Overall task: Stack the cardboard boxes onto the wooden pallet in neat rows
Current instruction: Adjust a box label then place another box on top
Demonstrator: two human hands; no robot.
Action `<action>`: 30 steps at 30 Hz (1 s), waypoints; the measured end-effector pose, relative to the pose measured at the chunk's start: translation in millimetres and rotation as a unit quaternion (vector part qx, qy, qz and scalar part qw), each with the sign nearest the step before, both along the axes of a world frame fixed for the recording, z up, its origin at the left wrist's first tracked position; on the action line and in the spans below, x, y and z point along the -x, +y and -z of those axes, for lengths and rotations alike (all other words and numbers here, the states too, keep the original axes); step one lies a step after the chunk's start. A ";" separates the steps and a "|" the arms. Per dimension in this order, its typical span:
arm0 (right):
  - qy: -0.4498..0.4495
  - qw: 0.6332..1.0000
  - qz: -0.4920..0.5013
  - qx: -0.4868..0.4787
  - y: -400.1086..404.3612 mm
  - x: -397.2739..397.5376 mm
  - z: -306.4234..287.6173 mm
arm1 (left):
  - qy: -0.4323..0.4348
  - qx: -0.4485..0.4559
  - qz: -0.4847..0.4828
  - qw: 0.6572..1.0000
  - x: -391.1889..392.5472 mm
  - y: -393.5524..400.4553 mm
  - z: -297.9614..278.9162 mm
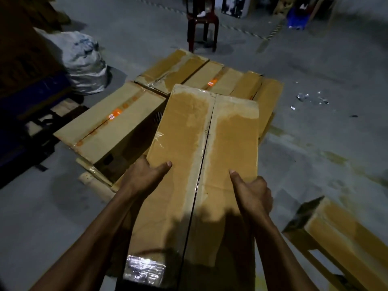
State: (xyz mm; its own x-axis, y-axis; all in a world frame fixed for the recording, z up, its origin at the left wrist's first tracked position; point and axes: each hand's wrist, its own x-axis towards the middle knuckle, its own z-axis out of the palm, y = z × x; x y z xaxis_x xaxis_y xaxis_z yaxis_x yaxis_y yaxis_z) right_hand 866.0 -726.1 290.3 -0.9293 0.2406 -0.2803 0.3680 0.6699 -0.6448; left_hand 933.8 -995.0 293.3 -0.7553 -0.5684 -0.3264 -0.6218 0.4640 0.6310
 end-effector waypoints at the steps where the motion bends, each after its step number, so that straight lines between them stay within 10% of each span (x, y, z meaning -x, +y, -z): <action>1: -0.006 1.000 0.002 0.003 -15.3 3.7 4.5 | 0.001 0.012 0.012 1.000 7.1 -14.5 4.9; 14: -0.138 0.980 0.135 -0.055 -200.8 33.9 91.1 | -0.117 0.025 0.150 0.981 89.2 -206.0 81.3; 30: -0.136 0.972 0.190 -0.017 -261.8 72.1 168.5 | -0.020 -0.022 0.204 0.979 167.2 -271.2 158.0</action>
State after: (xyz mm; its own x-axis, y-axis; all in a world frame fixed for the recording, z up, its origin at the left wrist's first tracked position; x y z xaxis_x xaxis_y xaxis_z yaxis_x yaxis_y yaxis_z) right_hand 793.9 -987.9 121.7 -0.6640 0.5655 -0.4892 0.7469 0.4714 -0.4689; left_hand 766.6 -1266.3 135.2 -0.9023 -0.2075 -0.3778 -0.4155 0.6523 0.6340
